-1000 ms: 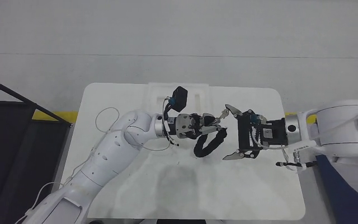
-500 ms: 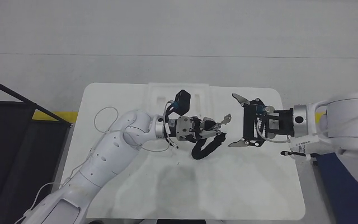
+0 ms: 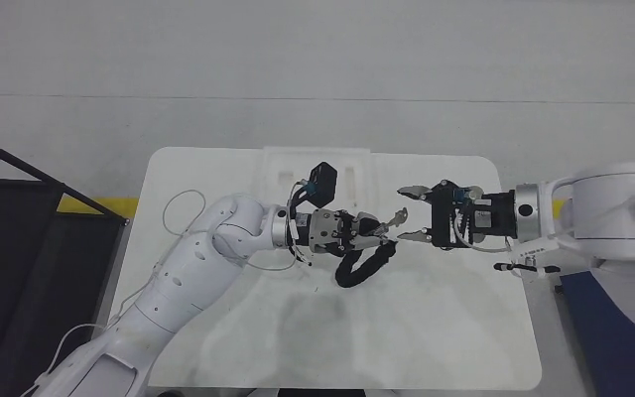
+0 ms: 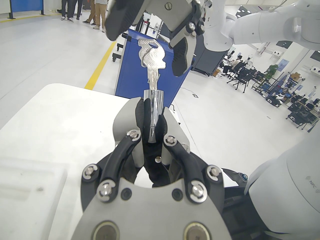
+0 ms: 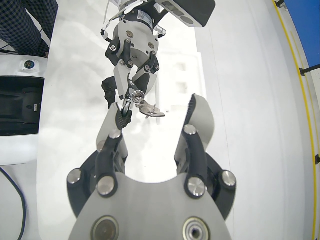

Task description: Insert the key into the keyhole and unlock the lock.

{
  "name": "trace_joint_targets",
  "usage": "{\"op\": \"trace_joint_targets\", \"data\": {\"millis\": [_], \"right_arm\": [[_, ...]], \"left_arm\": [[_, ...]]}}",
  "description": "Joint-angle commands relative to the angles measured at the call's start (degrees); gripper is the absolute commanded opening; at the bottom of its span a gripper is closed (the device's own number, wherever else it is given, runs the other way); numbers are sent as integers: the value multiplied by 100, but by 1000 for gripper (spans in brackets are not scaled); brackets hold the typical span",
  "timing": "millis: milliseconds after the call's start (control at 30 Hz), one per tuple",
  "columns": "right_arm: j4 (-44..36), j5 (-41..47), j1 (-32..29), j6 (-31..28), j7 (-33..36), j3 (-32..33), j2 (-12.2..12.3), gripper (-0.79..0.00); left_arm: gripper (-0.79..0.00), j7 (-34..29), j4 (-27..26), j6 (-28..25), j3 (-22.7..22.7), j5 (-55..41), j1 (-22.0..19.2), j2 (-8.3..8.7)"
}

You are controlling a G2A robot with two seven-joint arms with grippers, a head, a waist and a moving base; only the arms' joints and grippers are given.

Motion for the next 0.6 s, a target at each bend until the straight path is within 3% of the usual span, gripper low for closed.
{"op": "trace_joint_targets", "data": {"millis": [0,167,567], "right_arm": [[14,15,5,-9,9,-6,-4,-579],[68,113,10,-30,25,-30,-15,-785],[177,1187,103,348,642,-224,-23,-785]], "left_arm": [[-785,-22,-18,0,27,-20,0,8],[-785,-27,-19,0,89,-73,-26,18],[-785,65,18,0,162,44,-90,37]]}}
